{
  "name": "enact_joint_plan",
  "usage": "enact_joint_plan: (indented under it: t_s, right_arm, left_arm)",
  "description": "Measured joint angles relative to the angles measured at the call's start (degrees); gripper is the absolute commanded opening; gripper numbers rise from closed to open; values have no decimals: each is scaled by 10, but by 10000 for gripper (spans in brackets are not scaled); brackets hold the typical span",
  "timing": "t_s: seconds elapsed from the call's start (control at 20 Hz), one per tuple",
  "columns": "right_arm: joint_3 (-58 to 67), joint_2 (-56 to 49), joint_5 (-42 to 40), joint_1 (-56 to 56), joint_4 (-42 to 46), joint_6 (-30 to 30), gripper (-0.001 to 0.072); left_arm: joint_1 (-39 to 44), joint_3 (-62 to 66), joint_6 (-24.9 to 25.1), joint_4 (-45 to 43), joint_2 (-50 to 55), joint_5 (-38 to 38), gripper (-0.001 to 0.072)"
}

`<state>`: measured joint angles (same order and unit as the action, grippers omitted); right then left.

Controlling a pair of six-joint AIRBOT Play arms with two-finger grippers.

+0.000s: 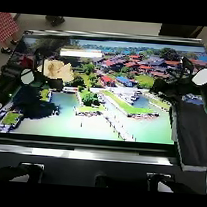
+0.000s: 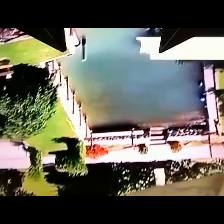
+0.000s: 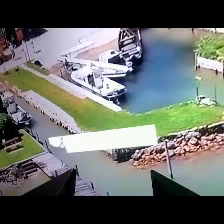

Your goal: Fold the shirts.

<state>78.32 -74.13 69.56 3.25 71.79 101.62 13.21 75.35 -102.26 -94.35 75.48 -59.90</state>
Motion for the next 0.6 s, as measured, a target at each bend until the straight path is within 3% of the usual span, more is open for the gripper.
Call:
enact_joint_plan:
  t_s: [0.2,0.35,0.6]
  right_arm:
    - [0,0,-44,0,4,0,559]
    - [0,0,-57,0,16,0,555]
    - [0,0,-55,0,23,-3,554]
  left_arm:
    - [-63,39,-59,23,53,92,720]
    - [-176,84,-106,157,125,93,720]
    - [-311,89,-99,367,206,96,720]
